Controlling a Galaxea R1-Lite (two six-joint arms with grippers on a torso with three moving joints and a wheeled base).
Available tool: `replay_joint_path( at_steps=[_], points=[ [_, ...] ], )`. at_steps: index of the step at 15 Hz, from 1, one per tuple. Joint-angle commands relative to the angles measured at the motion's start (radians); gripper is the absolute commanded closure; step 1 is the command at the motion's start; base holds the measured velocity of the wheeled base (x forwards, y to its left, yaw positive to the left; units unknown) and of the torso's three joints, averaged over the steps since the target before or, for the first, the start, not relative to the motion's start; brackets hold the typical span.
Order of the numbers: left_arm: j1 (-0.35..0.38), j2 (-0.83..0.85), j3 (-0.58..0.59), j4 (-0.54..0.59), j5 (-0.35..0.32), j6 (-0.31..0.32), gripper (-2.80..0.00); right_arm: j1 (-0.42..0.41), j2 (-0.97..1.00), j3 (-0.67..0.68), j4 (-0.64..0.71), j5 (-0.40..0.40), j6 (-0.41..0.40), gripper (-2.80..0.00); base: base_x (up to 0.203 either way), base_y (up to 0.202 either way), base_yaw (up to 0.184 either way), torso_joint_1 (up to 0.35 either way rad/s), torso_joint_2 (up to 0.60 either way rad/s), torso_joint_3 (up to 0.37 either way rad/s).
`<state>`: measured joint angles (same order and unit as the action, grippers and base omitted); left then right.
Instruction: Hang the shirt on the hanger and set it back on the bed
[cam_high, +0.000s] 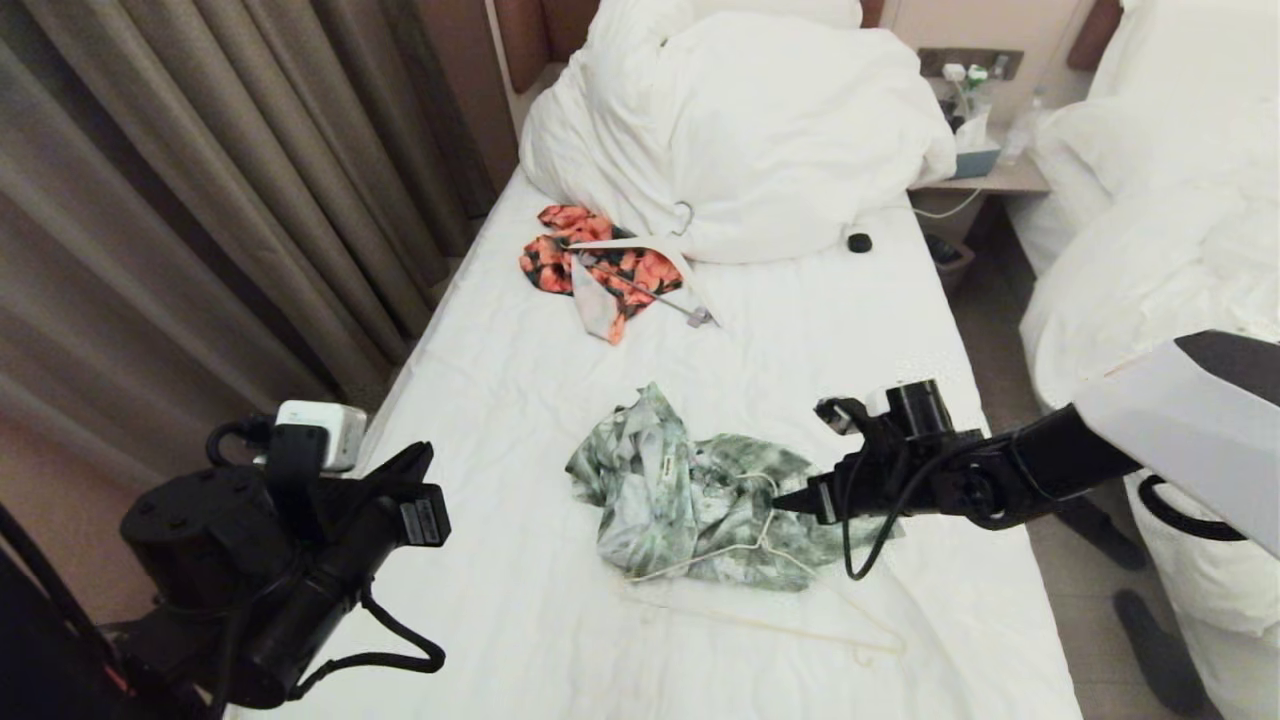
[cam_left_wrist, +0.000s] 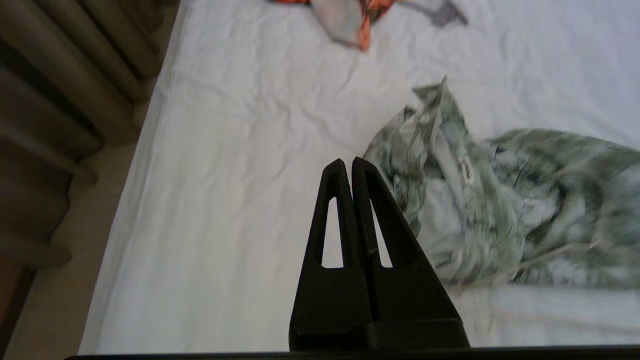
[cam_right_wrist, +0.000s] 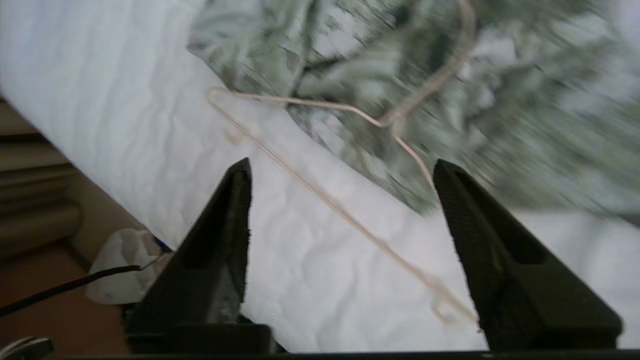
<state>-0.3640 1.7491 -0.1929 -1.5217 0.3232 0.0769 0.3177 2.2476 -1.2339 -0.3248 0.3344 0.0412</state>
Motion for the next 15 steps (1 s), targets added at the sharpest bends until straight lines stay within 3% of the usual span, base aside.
replay_joint_path(
  at_steps=[1,3,4,9,10,12,13,15],
  points=[
    [0.000,-0.017,-0.023,-0.008,0.003,0.010,0.00,-0.011,-0.091,0.069,-0.002,-0.021,-0.009,-2.80,0.000,0.000,0.000,0.000,0.00,0.000],
    [0.009,-0.018,-0.022,-0.008,0.005,0.008,0.00,-0.028,-0.169,0.128,-0.003,-0.075,-0.040,-2.80,0.000,0.000,0.000,0.000,0.00,0.000],
    [0.023,-0.025,-0.016,-0.008,0.005,0.008,0.00,-0.029,-0.213,0.157,-0.005,-0.090,-0.044,0.00,0.000,0.000,0.000,0.000,0.00,0.000],
    [0.091,-0.071,0.000,-0.008,-0.036,-0.013,0.00,-0.004,-0.483,0.303,-0.016,-0.135,-0.015,0.00,0.000,0.000,0.000,0.000,0.00,0.000],
    [0.074,-0.088,0.014,-0.008,-0.039,-0.038,0.00,0.013,-0.550,0.344,-0.018,-0.168,-0.006,0.00,0.000,0.000,0.000,0.000,0.00,0.000],
    [-0.036,-0.154,0.059,-0.008,-0.026,-0.075,0.00,0.035,-0.719,0.432,-0.034,-0.221,0.006,0.00,0.000,0.000,0.000,0.000,0.00,0.000],
    [-0.052,-0.187,0.089,-0.008,0.010,-0.083,0.00,0.039,-0.800,0.475,-0.040,-0.236,0.009,0.00,0.000,0.000,0.000,0.000,0.00,0.000],
    [-0.038,-0.215,0.106,-0.008,0.174,-0.052,0.00,0.030,-0.951,0.555,-0.048,-0.266,0.012,0.00,0.000,0.000,0.000,0.000,0.00,0.000]
  ],
)
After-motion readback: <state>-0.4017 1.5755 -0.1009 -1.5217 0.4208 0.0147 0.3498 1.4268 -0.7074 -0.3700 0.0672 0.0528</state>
